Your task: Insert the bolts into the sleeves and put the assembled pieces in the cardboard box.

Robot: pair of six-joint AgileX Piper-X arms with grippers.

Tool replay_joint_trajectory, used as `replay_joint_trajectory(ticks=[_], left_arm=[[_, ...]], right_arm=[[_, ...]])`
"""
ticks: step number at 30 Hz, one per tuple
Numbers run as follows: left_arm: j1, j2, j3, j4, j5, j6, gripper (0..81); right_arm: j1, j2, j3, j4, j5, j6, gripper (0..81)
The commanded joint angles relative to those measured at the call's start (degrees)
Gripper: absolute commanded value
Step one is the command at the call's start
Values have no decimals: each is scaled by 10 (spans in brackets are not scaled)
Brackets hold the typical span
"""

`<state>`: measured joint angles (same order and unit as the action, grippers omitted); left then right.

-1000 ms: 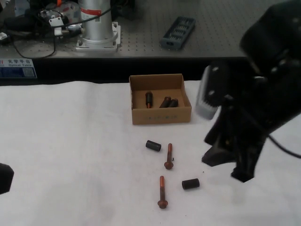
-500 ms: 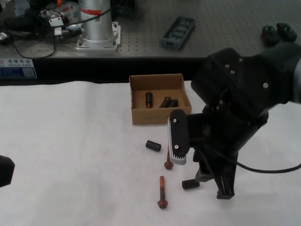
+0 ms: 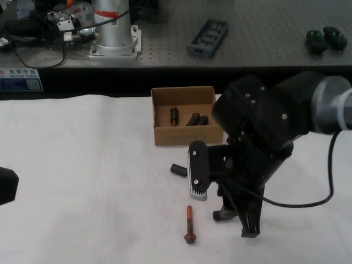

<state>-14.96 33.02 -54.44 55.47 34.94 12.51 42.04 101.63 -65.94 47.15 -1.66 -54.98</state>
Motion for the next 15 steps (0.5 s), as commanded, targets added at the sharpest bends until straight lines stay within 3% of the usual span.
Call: replay_joint_trajectory(ticks=[1, 15], left_arm=[[0, -4, -1, -8, 0, -6, 7], [0, -4, -1, -7, 0, -11, 7]], right_arm=[[2, 7, -1, -3, -2, -17, 321], [2, 23, -1, -29, -2, -38, 321]])
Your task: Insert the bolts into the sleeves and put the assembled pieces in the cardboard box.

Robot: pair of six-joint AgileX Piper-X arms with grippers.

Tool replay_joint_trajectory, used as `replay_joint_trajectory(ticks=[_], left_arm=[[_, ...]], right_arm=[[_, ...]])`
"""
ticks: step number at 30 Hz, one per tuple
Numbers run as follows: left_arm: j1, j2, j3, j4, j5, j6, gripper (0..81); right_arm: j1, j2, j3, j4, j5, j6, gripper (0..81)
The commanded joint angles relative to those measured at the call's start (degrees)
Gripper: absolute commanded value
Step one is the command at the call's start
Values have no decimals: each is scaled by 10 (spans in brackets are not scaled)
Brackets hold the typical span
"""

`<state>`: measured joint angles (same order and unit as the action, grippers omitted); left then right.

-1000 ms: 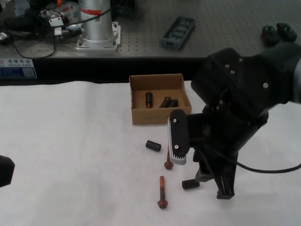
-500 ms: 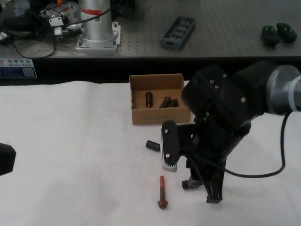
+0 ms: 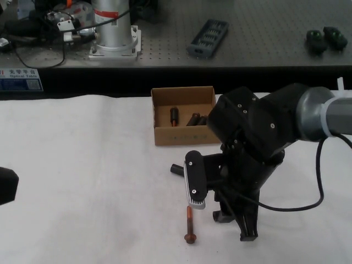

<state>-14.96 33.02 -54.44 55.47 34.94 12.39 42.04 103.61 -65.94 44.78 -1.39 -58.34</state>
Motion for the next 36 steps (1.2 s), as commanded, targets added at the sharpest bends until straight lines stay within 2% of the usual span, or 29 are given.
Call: replay_joint_trajectory(ticks=[1, 36], left_arm=[[0, -4, -1, -7, 0, -11, 7], [0, -4, -1, -7, -18, -12, 7]], right_arm=[[2, 5, -1, -5, -5, -5, 321], [0, 69, -1, -16, -4, -9, 315]])
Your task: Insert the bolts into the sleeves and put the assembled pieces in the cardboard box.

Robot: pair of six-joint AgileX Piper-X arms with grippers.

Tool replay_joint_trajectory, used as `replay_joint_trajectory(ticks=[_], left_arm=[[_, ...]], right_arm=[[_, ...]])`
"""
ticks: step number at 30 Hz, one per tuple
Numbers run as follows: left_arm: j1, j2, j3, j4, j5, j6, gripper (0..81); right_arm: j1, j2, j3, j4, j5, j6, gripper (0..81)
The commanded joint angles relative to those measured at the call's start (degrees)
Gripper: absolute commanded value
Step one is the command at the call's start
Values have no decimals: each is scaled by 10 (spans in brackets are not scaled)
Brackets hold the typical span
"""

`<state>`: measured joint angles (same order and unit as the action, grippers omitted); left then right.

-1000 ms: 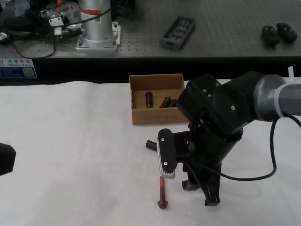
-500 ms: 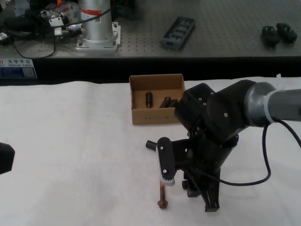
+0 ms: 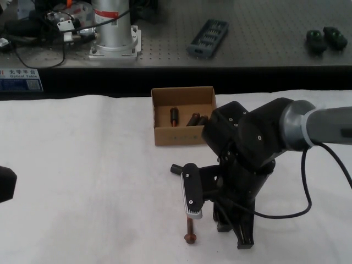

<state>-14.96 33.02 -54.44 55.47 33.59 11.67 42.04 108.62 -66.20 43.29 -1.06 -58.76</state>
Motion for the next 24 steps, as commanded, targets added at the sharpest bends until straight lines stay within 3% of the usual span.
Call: replay_joint_trajectory(ticks=[1, 7, 15, 20, 24], left_arm=[[0, -4, -1, -7, -5, -5, 7], [0, -4, -1, -7, -5, -5, 7], [0, -4, -1, -7, -5, -5, 7], [0, -4, -1, -7, -6, -5, 7], [0, -4, -1, -7, -35, -5, 7]], right_arm=[[0, 19, 2, -2, -6, -4, 303], [0, 19, 2, 0, 44, -4, 241], [-7, 19, 2, 3, 44, -4, 241], [-7, 19, 2, 5, 91, -4, 232], [-7, 14, 1, 20, 135, -4, 89]])
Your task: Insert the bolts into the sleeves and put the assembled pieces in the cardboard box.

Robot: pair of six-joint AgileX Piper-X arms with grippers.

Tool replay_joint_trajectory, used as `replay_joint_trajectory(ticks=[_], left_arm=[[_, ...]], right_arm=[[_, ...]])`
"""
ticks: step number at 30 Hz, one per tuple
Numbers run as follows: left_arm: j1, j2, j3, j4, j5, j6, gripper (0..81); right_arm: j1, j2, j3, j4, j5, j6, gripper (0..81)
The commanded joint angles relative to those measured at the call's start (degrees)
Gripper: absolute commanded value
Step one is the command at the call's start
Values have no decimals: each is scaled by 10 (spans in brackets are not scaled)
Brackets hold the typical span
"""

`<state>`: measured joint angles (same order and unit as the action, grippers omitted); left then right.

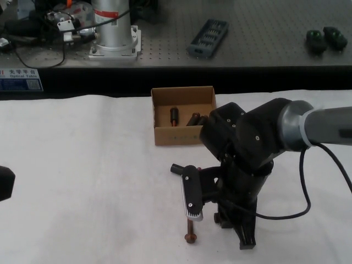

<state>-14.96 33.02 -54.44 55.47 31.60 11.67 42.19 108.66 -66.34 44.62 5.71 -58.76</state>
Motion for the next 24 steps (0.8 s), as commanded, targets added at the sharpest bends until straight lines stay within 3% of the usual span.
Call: replay_joint_trajectory(ticks=[1, 2, 12, 17, 24], left_arm=[[0, -4, -1, -7, -19, -5, 7], [0, -4, -1, -8, -19, -5, 7], [0, -2, -1, -16, -19, -5, 7], [0, 20, -1, -21, -45, -14, 7], [-2, 128, -1, -85, -24, -88, 7]], right_arm=[[-9, 12, 2, 10, 68, -4, 47], [-9, 9, 2, 11, 68, -3, 6], [-7, -44, 2, 33, 57, 88, 29], [-7, -125, 2, 82, 4, 153, 29], [-7, -260, 3, 123, -57, 276, 29]])
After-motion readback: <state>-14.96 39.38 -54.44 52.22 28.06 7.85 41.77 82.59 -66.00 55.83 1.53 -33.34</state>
